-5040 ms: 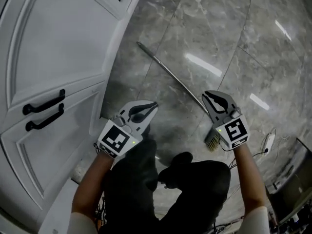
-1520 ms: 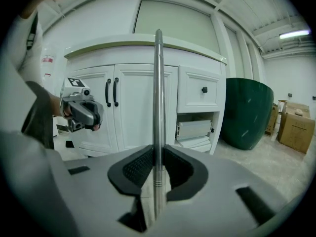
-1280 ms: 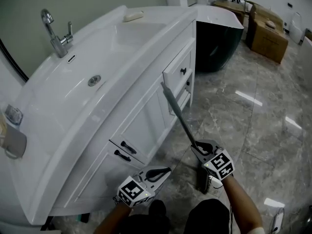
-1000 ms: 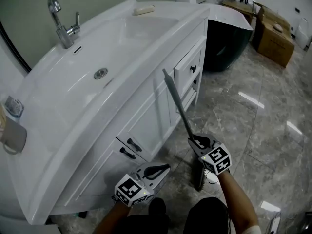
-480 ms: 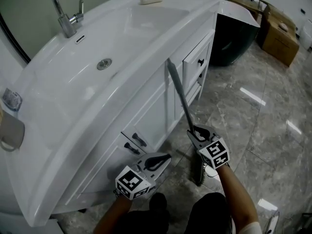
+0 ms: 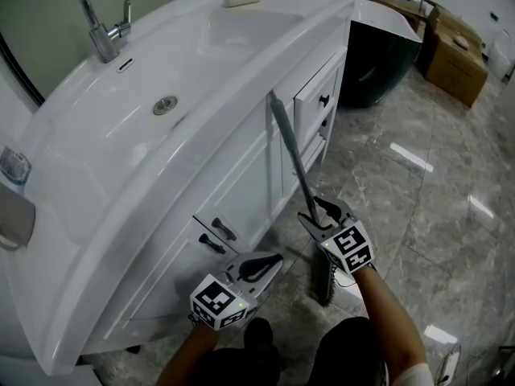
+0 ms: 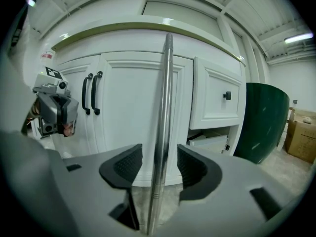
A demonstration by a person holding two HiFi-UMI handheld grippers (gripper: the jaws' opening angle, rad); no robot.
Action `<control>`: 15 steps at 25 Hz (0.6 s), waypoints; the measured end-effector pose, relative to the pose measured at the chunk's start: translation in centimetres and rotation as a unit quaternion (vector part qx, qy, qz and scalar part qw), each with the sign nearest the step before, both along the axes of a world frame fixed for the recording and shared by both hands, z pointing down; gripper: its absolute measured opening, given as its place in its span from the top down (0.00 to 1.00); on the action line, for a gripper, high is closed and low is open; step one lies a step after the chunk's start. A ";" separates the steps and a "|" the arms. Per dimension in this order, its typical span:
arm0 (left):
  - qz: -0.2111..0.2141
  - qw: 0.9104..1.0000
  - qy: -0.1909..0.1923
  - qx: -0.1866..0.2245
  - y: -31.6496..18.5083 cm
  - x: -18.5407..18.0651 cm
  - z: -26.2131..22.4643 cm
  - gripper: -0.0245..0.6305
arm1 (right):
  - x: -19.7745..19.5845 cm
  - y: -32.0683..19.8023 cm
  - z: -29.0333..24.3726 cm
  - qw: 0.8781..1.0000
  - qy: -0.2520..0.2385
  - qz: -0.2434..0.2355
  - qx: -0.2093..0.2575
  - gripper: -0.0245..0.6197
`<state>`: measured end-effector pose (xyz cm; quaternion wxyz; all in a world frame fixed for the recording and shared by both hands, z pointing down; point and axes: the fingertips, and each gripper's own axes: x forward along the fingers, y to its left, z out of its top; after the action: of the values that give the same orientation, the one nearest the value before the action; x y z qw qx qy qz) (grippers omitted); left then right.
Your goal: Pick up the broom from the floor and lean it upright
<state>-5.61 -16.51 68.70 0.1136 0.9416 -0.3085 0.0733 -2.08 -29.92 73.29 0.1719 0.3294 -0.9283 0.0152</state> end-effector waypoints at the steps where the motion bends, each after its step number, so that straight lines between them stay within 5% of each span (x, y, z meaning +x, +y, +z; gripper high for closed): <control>1: 0.000 1.000 -0.001 0.001 0.0 0.0 0.0 0.94 | 0.1 0.0 -0.2 1.000 0.001 0.001 0.003 0.62; 15: 0.038 0.998 0.041 -0.006 -0.7 4.0 2.3 0.94 | 4.3 2.5 -2.6 0.999 -0.014 0.008 0.050 0.68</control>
<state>-1.61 -17.23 71.04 0.1294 0.9540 -0.2672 0.0408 2.25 -27.38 70.72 0.1415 0.3450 -0.9275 -0.0253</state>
